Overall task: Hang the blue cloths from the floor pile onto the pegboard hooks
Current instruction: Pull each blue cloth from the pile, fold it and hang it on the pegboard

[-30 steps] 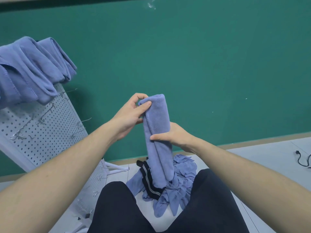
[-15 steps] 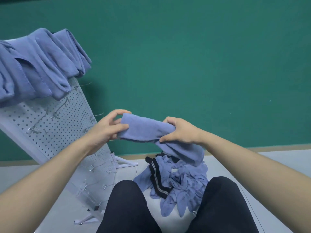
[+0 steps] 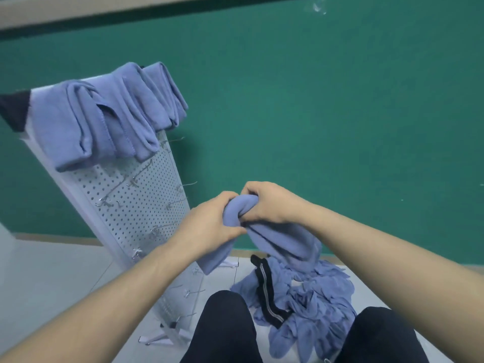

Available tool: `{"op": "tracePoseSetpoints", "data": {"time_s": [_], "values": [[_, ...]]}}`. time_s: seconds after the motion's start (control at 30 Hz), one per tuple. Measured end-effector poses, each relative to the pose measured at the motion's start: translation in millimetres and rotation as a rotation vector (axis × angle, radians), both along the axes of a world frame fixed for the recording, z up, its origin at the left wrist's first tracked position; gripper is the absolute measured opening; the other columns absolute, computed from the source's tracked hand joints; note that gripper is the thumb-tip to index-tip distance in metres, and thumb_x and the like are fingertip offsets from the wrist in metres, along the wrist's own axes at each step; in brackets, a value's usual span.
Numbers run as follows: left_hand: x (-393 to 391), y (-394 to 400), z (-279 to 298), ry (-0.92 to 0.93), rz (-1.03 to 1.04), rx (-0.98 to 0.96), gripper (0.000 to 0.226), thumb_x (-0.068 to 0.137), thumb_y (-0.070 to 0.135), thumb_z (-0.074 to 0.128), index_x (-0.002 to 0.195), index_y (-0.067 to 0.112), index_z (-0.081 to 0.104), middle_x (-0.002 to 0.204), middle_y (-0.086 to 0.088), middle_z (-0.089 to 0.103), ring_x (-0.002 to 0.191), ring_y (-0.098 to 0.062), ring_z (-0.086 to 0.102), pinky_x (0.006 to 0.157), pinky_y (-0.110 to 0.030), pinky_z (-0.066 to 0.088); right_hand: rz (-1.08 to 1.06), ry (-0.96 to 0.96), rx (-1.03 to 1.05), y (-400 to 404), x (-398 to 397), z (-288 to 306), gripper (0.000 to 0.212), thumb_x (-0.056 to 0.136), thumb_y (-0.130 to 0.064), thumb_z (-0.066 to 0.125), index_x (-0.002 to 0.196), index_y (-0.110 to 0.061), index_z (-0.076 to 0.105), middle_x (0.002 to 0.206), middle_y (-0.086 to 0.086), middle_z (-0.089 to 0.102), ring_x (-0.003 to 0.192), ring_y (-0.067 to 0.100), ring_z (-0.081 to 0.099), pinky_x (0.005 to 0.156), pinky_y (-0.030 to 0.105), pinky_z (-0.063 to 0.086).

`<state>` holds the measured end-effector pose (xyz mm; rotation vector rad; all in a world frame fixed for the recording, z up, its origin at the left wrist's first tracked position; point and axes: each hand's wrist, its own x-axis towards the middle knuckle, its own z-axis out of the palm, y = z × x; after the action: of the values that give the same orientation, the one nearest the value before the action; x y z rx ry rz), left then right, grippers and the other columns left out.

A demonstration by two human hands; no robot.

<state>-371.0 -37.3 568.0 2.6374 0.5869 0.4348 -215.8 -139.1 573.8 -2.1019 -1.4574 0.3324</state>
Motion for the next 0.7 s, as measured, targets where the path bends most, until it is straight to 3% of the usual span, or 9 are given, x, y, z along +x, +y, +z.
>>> {"op": "tracePoseSetpoints", "data": {"time_s": [0.13, 0.27, 0.37, 0.47, 0.57, 0.7], "values": [[-17, 20, -2, 0.102, 0.093, -0.099, 0.028, 0.081, 0.032, 0.079, 0.103, 0.026, 0.064, 0.097, 0.006, 0.069, 0.092, -0.019, 0.062, 0.081, -0.032, 0.049, 0.176, 0.004, -0.133, 13, -1, 3, 0.033, 0.072, -0.042, 0.086, 0.089, -0.035, 0.058, 0.089, -0.013, 0.065, 0.077, 0.007, 0.057, 0.066, 0.024, 0.045], [-50, 41, 8, 0.28, 0.02, -0.298, 0.025, 0.077, 0.034, 0.085, 0.094, 0.031, 0.066, 0.088, 0.013, 0.07, 0.083, -0.008, 0.063, 0.073, -0.019, 0.049, 0.273, 0.106, -0.266, 29, -2, 6, 0.028, 0.074, -0.045, 0.086, 0.093, -0.031, 0.07, 0.095, -0.011, 0.073, 0.087, 0.009, 0.066, 0.08, 0.026, 0.054], [-72, 55, 11, 0.347, 0.015, -0.417, 0.039, 0.069, 0.043, 0.088, 0.098, 0.027, 0.068, 0.095, 0.006, 0.074, 0.093, -0.017, 0.069, 0.088, -0.032, 0.056, 0.351, 0.378, -0.189, 45, -10, 6, 0.029, 0.081, -0.03, 0.083, 0.108, -0.025, 0.071, 0.099, -0.012, 0.075, 0.092, 0.009, 0.07, 0.085, 0.025, 0.056], [-89, 63, 12, 0.198, 0.015, -0.777, 0.056, 0.07, 0.045, 0.084, 0.108, 0.009, 0.065, 0.101, -0.005, 0.073, 0.091, -0.017, 0.067, 0.091, -0.039, 0.052, 0.413, 0.579, -0.129, 69, -26, 8, 0.032, 0.087, -0.017, 0.078, 0.116, -0.015, 0.065, 0.093, -0.006, 0.073, 0.084, 0.01, 0.067, 0.076, 0.022, 0.054], [-98, 69, 12, 0.021, 0.103, -0.86, 0.03, 0.082, 0.034, 0.081, 0.091, 0.013, 0.062, 0.082, 0.0, 0.067, 0.076, -0.011, 0.061, 0.072, -0.027, 0.049, 0.468, 0.682, -0.131, 94, -41, 10, 0.031, 0.088, -0.016, 0.077, 0.116, -0.02, 0.064, 0.093, 0.001, 0.072, 0.082, 0.014, 0.067, 0.073, 0.026, 0.054], [-115, 86, 17, -0.132, 0.167, -1.016, 0.027, 0.074, 0.026, 0.08, 0.091, 0.014, 0.063, 0.084, -0.006, 0.068, 0.075, -0.015, 0.064, 0.068, -0.029, 0.049, 0.443, 0.501, -0.097, 121, -55, 18, 0.034, 0.083, -0.033, 0.082, 0.112, -0.029, 0.065, 0.077, -0.012, 0.069, 0.07, 0.005, 0.063, 0.068, 0.022, 0.049]]}}
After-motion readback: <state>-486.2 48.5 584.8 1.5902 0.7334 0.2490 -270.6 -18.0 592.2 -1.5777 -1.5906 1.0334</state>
